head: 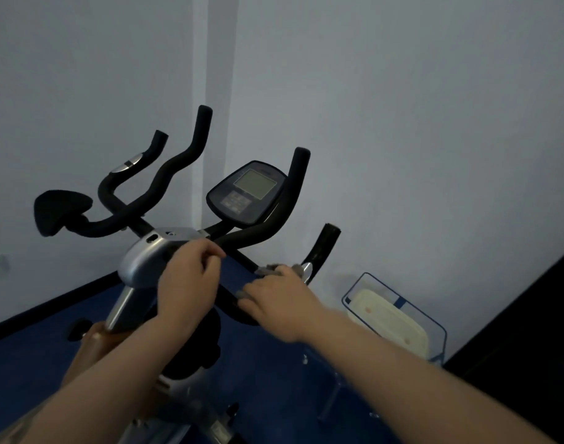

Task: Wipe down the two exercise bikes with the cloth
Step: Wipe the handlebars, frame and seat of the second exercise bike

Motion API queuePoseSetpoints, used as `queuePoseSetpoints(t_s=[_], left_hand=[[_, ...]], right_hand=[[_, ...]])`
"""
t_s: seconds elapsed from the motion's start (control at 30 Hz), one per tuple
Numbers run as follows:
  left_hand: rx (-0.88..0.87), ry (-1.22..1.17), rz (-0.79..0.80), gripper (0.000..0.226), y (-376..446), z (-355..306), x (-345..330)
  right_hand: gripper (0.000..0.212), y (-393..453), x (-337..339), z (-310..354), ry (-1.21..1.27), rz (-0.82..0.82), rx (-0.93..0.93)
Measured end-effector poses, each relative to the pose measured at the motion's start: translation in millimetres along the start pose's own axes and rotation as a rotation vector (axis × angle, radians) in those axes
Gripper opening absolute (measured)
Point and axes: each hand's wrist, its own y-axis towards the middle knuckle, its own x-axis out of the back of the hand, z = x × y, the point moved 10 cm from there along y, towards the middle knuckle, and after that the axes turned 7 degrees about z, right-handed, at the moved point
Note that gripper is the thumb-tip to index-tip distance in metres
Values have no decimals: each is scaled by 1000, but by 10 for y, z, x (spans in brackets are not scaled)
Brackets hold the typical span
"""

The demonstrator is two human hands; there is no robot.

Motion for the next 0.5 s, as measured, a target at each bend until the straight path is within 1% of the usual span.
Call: queuePoseSetpoints(t_s=[0.03,0.07,0.1,0.17,0.2,0.23,0.27,0.3,0.33,0.37,0.43,0.47,0.5], left_hand=[[9,43,7,20,57,64,62],[28,90,35,18,104,136,86],[55,152,83,16,131,200,60],[103,317,155,22,104,273,-59],[117,366,153,26,80,281,-100],[138,372,140,29,76,286,-112],[181,327,141,30,99,322,-114],[244,236,150,29,138,393,-111],[310,120,167,27,184,488,-115],[361,1,190,24,223,573,-130],[386,-142,205,19,267,667,-144],[387,-191,193,19,280,703,-138],[399,-236,182,20,265,727,-141]], right_hand=[[37,-24,19,-103,27,75,35],[38,-53,60,-212,18,102,52],[35,-84,85,-269,-50,102,32],[20,-111,44,-102,-251,80,-85],[13,-74,-60,44,-262,121,-151],[9,-8,-109,159,-230,88,-212],[10,65,-106,230,-174,33,-238],[16,132,-91,224,-97,-17,-239],[23,198,-99,183,-51,-30,-197],[27,225,-115,152,-21,-9,-146],[30,104,-89,132,32,-44,-67],[31,44,-92,108,48,-83,-74],[32,-2,-117,111,44,-82,-95]])
